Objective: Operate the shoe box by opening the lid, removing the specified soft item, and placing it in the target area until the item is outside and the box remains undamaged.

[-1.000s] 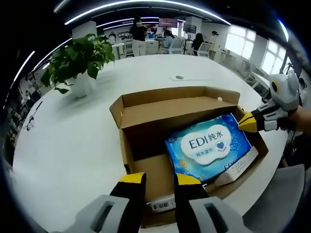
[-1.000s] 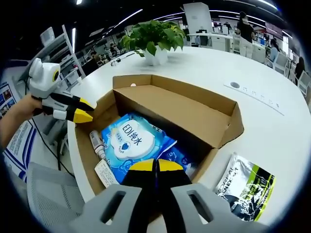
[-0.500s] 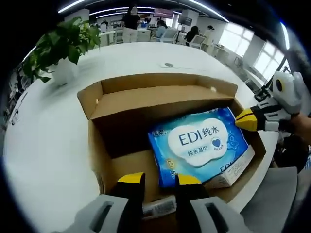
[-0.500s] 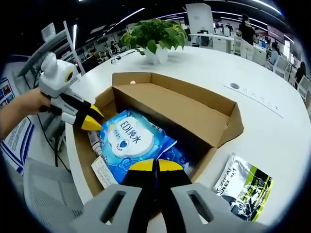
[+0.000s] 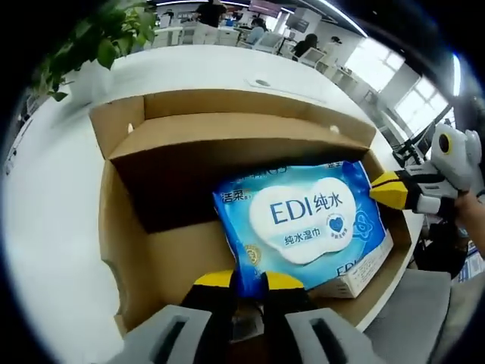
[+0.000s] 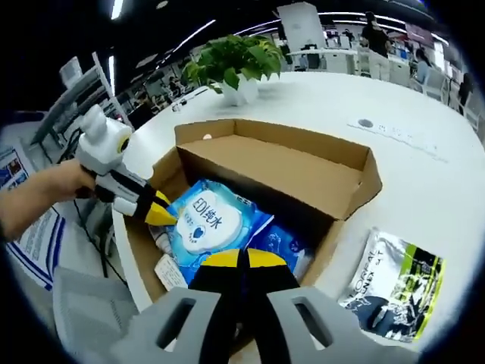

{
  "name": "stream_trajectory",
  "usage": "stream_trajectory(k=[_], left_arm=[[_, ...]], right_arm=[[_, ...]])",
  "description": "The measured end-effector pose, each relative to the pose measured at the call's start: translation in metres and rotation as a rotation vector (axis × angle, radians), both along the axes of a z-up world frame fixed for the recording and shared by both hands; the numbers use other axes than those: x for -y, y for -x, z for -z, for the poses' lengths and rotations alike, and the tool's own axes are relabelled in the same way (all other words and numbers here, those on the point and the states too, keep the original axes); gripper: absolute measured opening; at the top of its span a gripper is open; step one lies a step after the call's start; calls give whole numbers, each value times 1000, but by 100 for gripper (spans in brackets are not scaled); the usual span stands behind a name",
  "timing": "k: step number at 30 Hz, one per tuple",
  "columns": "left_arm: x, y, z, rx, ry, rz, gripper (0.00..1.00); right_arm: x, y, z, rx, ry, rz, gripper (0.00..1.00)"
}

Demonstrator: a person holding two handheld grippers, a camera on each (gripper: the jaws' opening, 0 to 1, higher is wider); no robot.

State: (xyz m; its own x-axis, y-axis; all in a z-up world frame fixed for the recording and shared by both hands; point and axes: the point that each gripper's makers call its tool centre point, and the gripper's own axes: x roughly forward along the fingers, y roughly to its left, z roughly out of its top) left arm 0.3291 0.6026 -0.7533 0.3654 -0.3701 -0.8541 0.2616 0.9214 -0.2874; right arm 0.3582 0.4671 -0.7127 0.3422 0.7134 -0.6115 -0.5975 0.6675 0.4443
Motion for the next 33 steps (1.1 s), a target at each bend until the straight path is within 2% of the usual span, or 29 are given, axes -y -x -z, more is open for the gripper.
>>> stream_trajectory(k=[2, 5, 7, 8, 9, 10, 16, 33], left_arm=[[0, 1, 1, 2, -8, 14, 9], [2, 2, 0, 9, -7, 26, 8], [2, 2, -1, 13, -6, 22, 7], [2, 1, -1, 19, -6, 22, 6], [2, 1, -2, 22, -5, 19, 6], [1, 2, -4, 28, -2, 17, 6], [-1, 5, -12, 52, 15, 11, 5], [5, 7, -46, 132, 43, 8, 5]], right_arm=[[0, 2, 1, -32, -33, 15, 1], [-6, 11, 4, -26, -31, -20, 2], [-12, 15, 8, -1, -4, -50, 3], [-11, 11, 7, 55, 20, -56, 3], [-14, 12, 5, 68, 19, -56, 2], [-15, 14, 5, 47, 10, -52, 2], [-13, 14, 0, 60, 13, -51, 0], [-4, 17, -29, 90, -22, -30, 0]])
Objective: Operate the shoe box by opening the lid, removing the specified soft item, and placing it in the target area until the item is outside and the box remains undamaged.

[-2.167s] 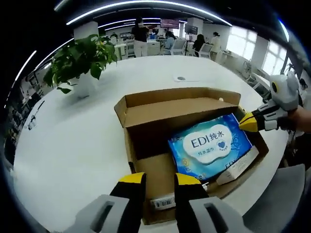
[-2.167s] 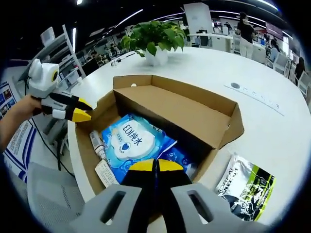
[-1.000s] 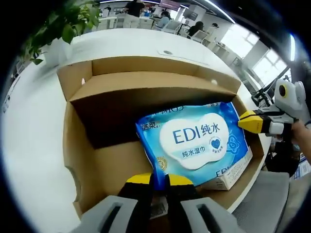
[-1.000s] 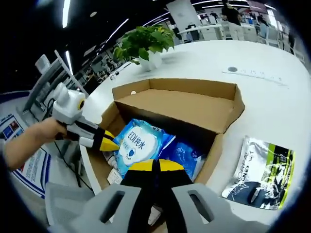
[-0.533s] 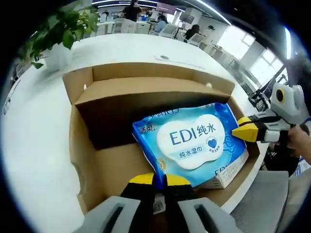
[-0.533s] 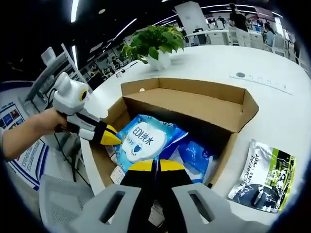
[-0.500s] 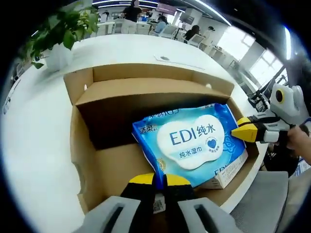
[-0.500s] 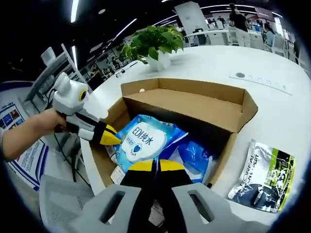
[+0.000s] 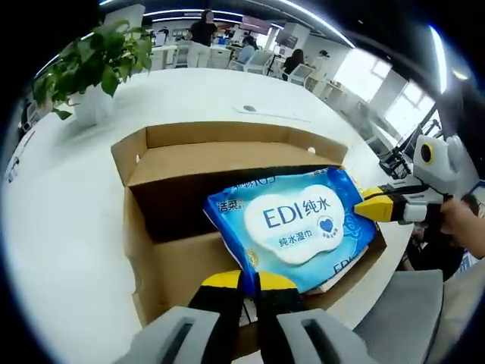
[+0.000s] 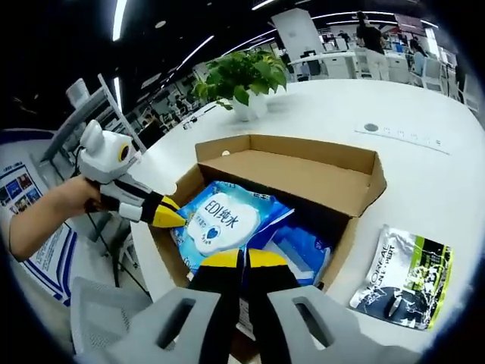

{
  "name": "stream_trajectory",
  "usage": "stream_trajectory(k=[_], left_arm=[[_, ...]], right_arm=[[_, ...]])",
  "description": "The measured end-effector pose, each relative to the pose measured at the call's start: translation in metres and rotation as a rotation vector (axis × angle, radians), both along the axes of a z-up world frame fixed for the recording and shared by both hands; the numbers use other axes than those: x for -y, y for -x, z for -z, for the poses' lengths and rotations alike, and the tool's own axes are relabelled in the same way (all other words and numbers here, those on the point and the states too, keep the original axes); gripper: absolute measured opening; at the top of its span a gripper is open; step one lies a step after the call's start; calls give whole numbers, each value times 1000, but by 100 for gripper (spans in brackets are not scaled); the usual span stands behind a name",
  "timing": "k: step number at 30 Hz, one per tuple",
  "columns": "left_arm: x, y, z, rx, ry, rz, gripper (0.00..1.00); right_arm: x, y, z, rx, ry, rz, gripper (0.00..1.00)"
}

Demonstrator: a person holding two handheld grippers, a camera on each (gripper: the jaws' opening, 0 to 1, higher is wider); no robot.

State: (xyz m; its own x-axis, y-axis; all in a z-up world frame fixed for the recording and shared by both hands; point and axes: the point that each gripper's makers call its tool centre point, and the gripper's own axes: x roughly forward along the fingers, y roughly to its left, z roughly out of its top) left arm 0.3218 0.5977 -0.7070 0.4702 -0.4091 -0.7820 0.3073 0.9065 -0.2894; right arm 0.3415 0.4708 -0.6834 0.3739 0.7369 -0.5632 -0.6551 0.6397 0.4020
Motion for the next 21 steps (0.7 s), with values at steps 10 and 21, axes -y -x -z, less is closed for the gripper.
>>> stream_trajectory(k=[10, 21], left_arm=[[16, 0, -24, 51, 41, 3, 5], [44, -5, -44, 93, 73, 28, 4]], right_arm=[[18, 0, -17, -1, -31, 26, 0], [47, -2, -32, 12, -48, 57, 0]])
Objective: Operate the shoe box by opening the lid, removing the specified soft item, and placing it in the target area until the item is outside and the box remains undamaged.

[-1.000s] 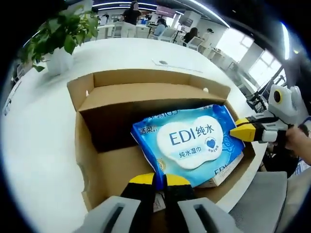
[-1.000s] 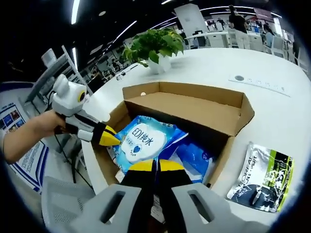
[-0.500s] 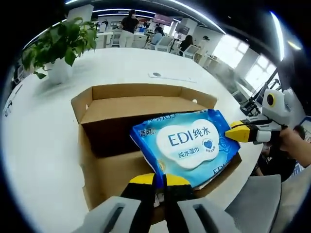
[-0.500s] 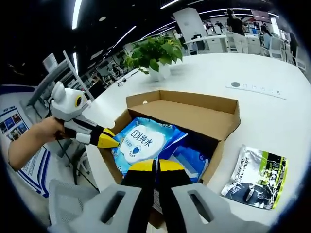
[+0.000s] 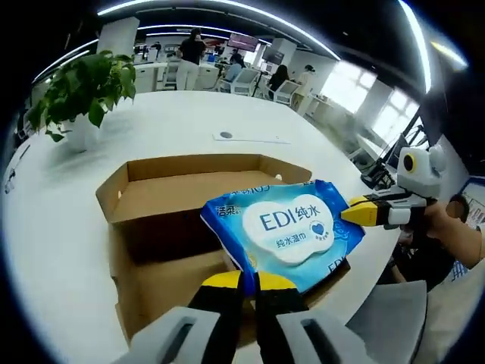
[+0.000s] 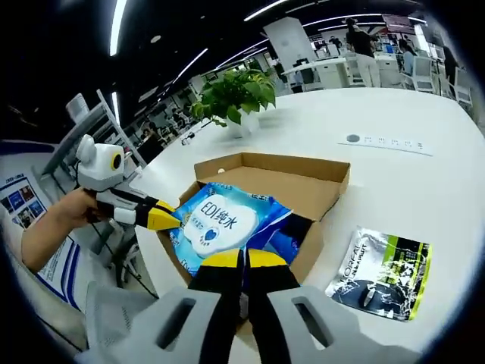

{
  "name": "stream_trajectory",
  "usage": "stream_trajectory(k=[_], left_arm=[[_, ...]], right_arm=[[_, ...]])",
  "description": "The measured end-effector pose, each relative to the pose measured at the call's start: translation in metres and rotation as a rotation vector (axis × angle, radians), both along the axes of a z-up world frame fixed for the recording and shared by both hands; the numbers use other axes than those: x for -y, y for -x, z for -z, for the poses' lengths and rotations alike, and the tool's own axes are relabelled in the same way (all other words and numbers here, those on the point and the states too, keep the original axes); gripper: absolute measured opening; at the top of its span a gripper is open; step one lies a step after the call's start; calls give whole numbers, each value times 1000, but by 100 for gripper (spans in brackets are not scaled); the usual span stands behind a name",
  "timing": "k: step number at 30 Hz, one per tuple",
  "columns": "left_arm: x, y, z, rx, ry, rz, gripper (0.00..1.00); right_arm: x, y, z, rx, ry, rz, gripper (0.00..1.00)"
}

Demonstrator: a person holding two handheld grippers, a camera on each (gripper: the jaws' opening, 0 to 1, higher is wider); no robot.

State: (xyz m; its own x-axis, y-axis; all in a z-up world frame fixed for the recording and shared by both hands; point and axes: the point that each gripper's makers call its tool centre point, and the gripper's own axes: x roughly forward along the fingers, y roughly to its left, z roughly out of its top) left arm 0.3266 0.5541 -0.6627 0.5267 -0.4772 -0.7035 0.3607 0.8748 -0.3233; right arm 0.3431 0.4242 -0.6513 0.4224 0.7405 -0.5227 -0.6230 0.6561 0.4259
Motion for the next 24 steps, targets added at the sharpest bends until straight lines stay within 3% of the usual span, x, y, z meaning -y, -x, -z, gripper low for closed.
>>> stream_trajectory(k=[24], left_arm=[[66, -13, -14, 65, 47, 77, 3]], right_arm=[[66, -5, -10, 15, -3, 83, 0]])
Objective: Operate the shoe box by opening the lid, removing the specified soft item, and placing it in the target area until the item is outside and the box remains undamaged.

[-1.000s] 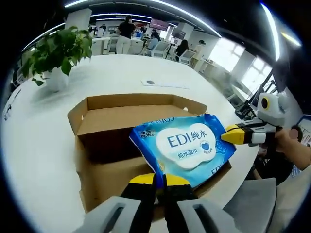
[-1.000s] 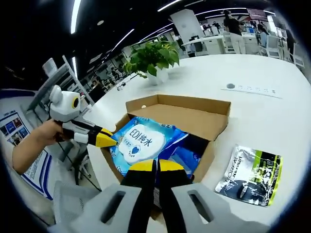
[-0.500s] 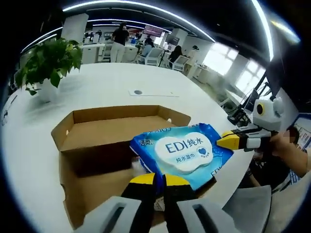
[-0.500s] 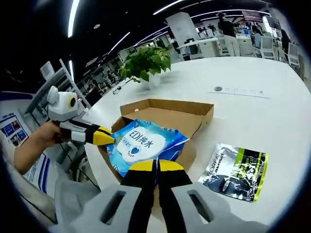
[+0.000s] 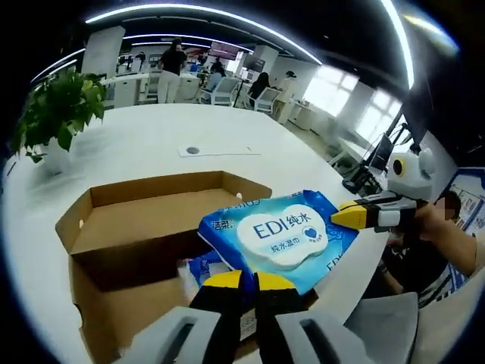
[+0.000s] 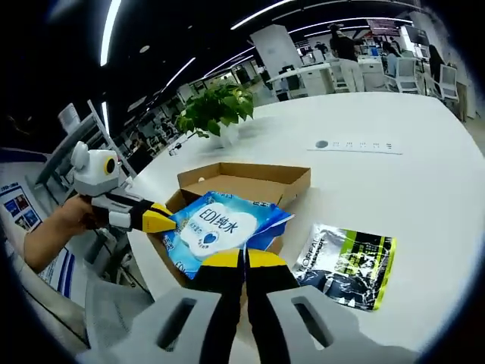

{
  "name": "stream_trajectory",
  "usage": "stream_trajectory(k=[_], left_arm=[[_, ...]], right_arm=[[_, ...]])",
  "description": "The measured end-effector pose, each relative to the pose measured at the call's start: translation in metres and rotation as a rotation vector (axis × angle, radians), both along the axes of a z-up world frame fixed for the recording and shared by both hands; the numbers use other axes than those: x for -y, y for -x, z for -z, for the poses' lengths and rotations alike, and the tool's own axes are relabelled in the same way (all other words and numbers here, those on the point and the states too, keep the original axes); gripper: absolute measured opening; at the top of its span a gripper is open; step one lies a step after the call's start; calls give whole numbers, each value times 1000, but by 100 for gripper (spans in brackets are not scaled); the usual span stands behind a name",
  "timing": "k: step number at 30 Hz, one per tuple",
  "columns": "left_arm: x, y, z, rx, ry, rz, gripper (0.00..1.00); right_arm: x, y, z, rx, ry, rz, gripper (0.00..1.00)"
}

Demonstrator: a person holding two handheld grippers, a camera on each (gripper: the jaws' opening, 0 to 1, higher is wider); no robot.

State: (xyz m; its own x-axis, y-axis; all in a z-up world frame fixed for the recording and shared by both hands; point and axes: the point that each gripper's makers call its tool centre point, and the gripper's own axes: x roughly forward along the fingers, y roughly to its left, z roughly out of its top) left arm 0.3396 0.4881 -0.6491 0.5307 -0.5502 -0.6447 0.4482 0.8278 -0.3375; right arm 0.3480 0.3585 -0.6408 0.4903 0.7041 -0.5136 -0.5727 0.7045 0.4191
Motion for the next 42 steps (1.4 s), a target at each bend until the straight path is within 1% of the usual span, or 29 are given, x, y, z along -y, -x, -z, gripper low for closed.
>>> stream_trajectory(k=[11, 15, 21, 26, 32, 42], left_arm=[[35, -2, -1, 20, 11, 50, 3], [47, -4, -1, 39, 0, 69, 3], [65, -4, -2, 53, 11, 97, 3], [78, -3, 1, 50, 10, 123, 3], [91, -7, -3, 56, 25, 138, 3], [116, -13, -1, 63, 28, 173, 2]], right_arm=[[35, -1, 1, 4, 9, 25, 0], [47, -3, 1, 5, 8, 41, 0], [66, -2, 1, 1, 5, 55, 0], [77, -1, 1, -9, -9, 68, 0], [92, -1, 0, -6, -18, 92, 0], [114, -5, 2, -3, -11, 119, 0]])
